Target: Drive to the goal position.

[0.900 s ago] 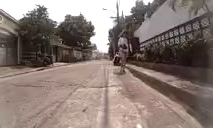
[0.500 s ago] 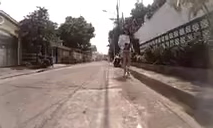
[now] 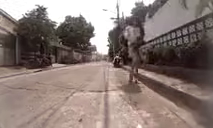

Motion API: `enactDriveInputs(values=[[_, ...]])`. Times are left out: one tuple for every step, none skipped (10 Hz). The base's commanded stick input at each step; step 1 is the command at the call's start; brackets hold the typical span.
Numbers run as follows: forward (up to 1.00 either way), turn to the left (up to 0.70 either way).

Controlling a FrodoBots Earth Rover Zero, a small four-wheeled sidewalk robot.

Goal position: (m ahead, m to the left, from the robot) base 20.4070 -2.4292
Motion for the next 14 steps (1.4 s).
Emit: enactDriveInputs(values=[[0.70, 0.00], [0.70, 0.27], [0.70, 0.02], [0.70, 0.00], [0.70, 0.00], [0.70, 0.00], [0.70, 0.22], [0.70, 0.01], [0.70, 0.00], [0.70, 0.00], [0.70, 0.00], [0.70, 0.00], [0.70, 0.00], [0.82, 0.25]])
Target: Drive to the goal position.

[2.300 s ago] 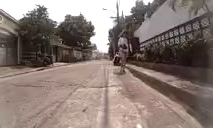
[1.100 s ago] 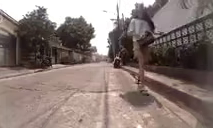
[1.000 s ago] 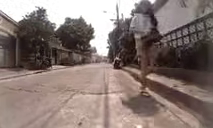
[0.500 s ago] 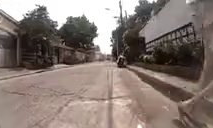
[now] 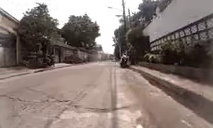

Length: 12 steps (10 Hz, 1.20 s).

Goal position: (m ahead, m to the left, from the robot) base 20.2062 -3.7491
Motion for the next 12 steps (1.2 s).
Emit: enactDriveInputs(values=[[0.85, 0.12], [0.85, 0.01], [0.85, 0.00], [0.85, 0.00], [0.85, 0.00], [0.85, 0.00], [0.85, 0.00], [0.85, 0.00], [0.85, 0.00], [0.85, 0.00], [0.85, 0.00], [0.85, 0.00]])
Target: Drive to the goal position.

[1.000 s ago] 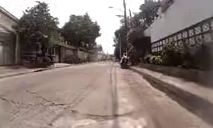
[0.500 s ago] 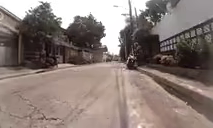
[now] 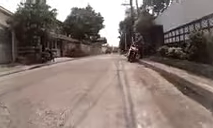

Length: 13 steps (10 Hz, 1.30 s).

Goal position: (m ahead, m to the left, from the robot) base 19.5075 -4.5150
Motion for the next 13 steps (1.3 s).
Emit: enactDriveInputs(values=[[0.85, 0.00], [0.85, 0.00], [0.85, 0.00], [0.85, -0.02], [0.85, -0.10], [0.85, -0.24], [0.85, 0.00], [0.85, -0.05], [0.85, -0.29], [0.85, -0.04], [0.85, 0.00], [0.85, -0.13], [0.85, -0.19]])
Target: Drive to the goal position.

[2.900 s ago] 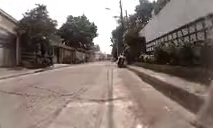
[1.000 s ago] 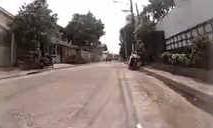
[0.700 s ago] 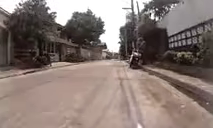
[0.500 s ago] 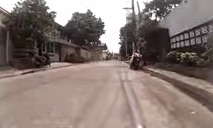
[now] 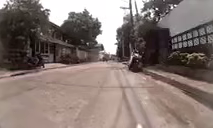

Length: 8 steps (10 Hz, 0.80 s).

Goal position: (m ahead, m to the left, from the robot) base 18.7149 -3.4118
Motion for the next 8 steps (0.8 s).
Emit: enactDriveInputs(values=[[0.85, 0.00], [0.85, 0.00], [0.85, 0.00], [0.85, 0.00], [0.98, -0.12], [1.00, -0.25], [1.00, -0.02], [1.00, 0.00]])
